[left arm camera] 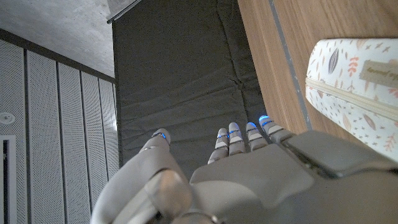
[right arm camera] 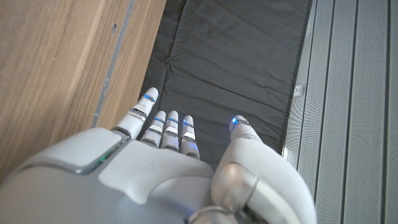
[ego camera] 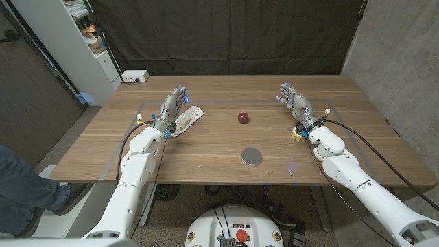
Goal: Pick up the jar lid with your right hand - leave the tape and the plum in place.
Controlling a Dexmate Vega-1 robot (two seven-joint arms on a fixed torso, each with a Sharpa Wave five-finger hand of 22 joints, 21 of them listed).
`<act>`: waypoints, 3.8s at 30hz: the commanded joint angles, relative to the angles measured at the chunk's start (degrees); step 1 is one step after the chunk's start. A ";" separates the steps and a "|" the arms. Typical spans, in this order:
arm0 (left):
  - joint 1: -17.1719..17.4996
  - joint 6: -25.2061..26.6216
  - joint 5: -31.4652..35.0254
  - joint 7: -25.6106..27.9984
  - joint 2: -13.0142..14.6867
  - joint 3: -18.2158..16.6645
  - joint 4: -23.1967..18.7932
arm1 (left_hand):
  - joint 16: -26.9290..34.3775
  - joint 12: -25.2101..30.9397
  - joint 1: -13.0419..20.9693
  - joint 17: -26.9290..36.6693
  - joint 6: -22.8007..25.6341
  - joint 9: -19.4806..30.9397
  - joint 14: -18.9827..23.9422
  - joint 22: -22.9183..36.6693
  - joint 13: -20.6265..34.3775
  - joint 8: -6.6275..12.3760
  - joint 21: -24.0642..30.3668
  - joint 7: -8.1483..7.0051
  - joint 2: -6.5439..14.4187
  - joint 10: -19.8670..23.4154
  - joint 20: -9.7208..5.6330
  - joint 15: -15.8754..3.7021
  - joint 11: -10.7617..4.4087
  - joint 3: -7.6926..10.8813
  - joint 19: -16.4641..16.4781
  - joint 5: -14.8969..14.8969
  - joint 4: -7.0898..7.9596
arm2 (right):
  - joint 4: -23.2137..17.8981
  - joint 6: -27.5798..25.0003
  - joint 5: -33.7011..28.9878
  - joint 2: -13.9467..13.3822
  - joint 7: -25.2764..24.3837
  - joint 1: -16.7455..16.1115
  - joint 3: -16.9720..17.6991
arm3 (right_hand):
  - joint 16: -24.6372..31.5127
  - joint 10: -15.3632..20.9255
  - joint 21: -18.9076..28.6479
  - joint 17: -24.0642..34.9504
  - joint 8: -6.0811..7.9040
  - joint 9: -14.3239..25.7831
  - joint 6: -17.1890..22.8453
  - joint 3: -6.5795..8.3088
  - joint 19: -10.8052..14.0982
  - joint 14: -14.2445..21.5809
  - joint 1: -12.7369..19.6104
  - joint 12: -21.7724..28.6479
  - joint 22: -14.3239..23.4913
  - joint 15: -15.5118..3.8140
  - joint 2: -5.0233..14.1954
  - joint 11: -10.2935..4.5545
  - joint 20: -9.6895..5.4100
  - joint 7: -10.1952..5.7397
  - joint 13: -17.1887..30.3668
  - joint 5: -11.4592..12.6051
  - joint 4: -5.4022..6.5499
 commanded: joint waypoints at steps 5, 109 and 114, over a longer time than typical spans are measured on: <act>0.47 1.07 2.51 -1.64 -1.26 -1.51 -1.40 | 0.36 0.31 0.42 0.13 0.12 0.23 0.04 0.27 -0.08 0.18 -0.12 0.49 0.30 0.02 0.30 0.75 0.71 0.27 -0.15 0.06 -0.34 | -1.74 3.00 -0.69 -0.38 0.77 -2.17 0.74 | 0.32 0.55 0.38 -0.21 0.25 0.13 0.62 0.12 0.32 0.30 0.36 0.14 0.08 -0.36 0.43 -0.46 -0.21 0.03 -0.04 0.33 -0.53; 2.03 1.63 2.56 -3.74 -1.28 -2.27 -4.77 | 0.34 0.58 0.35 0.15 0.51 0.25 -0.11 0.33 -2.45 0.08 -0.94 0.93 1.20 -0.23 0.22 1.10 1.11 -0.35 -0.48 -0.37 -1.90 | -11.91 18.09 -11.77 -3.86 3.48 -12.93 3.56 | 0.46 1.38 0.45 -2.09 0.22 -0.26 1.33 -0.27 0.92 1.30 -0.02 0.02 0.04 -0.79 0.76 -1.36 -0.21 -0.88 -0.77 0.51 -1.29; 2.06 1.45 2.57 -3.79 -1.26 -2.17 -4.69 | 0.34 0.59 0.32 0.15 0.46 0.25 -0.12 0.33 -2.53 0.06 -0.96 1.01 1.27 -0.26 0.32 1.17 1.16 -0.40 -0.49 -0.37 -2.00 | -12.23 18.79 -11.98 -3.78 3.55 -13.51 3.79 | 0.47 1.42 0.47 -2.15 0.26 -0.27 1.45 -0.26 0.98 1.35 -0.05 0.02 0.03 -0.92 0.79 -1.42 -0.25 -0.96 -0.79 0.52 -1.31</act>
